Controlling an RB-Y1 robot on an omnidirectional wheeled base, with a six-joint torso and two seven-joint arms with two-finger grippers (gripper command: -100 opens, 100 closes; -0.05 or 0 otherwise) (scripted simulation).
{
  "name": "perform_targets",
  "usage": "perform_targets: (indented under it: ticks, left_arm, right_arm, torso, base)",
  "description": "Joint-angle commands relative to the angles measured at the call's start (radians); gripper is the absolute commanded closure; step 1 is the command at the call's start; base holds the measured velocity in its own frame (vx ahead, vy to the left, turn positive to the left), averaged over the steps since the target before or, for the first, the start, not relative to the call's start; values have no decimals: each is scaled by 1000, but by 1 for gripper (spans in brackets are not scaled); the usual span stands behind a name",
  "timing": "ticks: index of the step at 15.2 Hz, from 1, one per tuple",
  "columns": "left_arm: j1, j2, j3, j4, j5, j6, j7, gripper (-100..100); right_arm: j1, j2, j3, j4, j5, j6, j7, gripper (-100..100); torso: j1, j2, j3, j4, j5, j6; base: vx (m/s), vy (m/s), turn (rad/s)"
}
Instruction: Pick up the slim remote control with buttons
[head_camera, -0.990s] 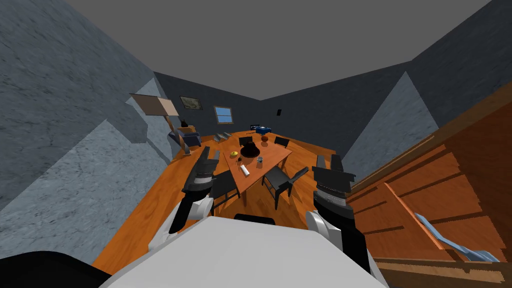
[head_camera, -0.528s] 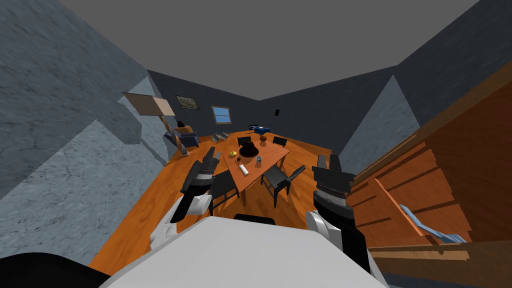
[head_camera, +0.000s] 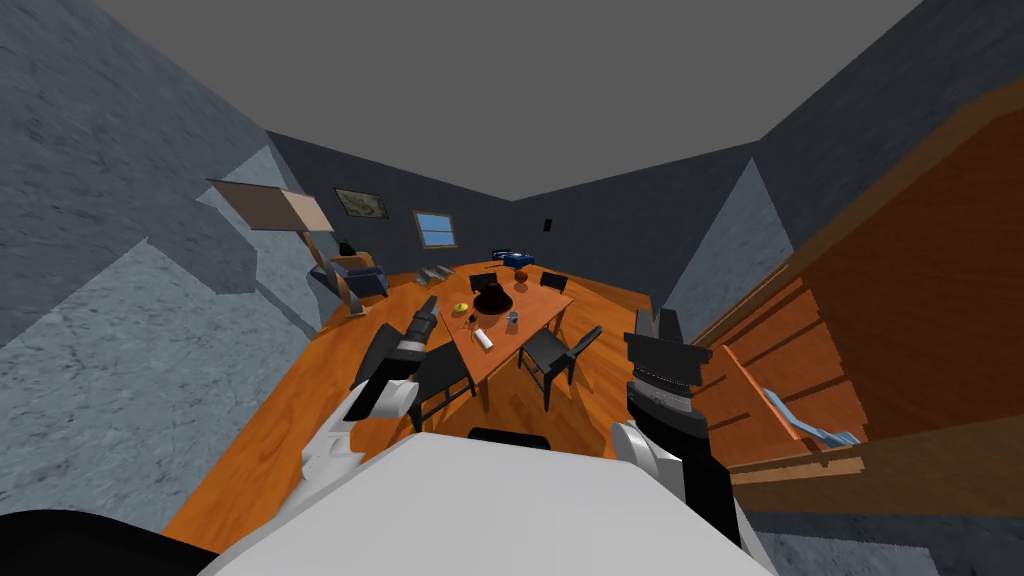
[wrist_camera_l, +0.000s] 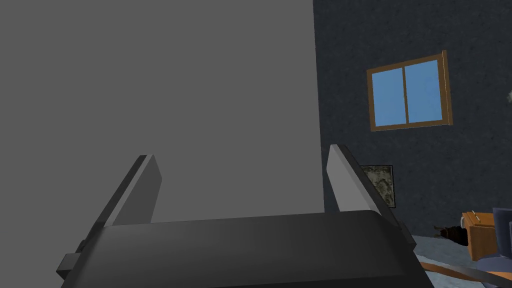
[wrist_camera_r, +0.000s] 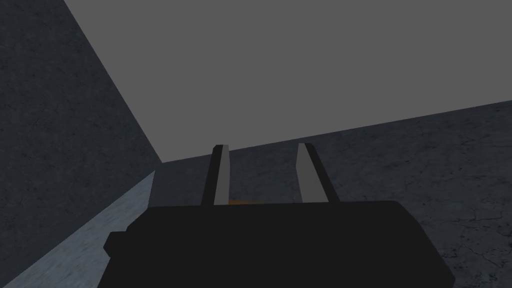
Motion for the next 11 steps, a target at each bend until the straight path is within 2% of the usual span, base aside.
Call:
perform_targets:
  ticks: [1,2,4,5,7,8,10,11]
  left_arm:
    - [-11,13,7,28,10,26,-16,-100]
    - [-32,41,21,65,34,67,-55,-100]
    - [-32,41,21,65,34,82,-55,-100]
    - [-54,69,35,105,60,117,-95,-100]
    - [-54,69,35,105,60,140,-95,-100]
    - [-76,96,49,148,86,170,-136,-100]
    - [-76,96,49,148,86,200,-136,-100]
    - [-98,123,63,192,113,226,-178,-100]
  right_arm:
    - [0,0,0,0,0,0,0,0]
    - [0,0,0,0,0,0,0,0]
    - [0,0,0,0,0,0,0,0]
    - [0,0,0,0,0,0,0,0]
    - [0,0,0,0,0,0,0,0]
    - [0,0,0,0,0,0,0,0]
    - [0,0,0,0,0,0,0,0]
    - [0,0,0,0,0,0,0,0]
  torso:
    - [0,0,0,0,0,0]
    - [0,0,0,0,0,0]
    - [0,-1,0,0,0,0]
    - [0,-1,0,0,0,0]
    - [0,-1,-1,0,0,0]
    - [0,-1,-1,0,0,0]
    - [0,-1,-1,0,0,0]
    - [0,-1,-1,0,0,0]
  base:
    - [-15,-3,-28]
    - [-11,-8,-102]
    - [-7,-6,-72]
    - [-7,-11,-102]
    - [-5,-10,-89]
    - [-3,-13,-116]
    - [-1,-9,-85]
    - [3,-12,-108]
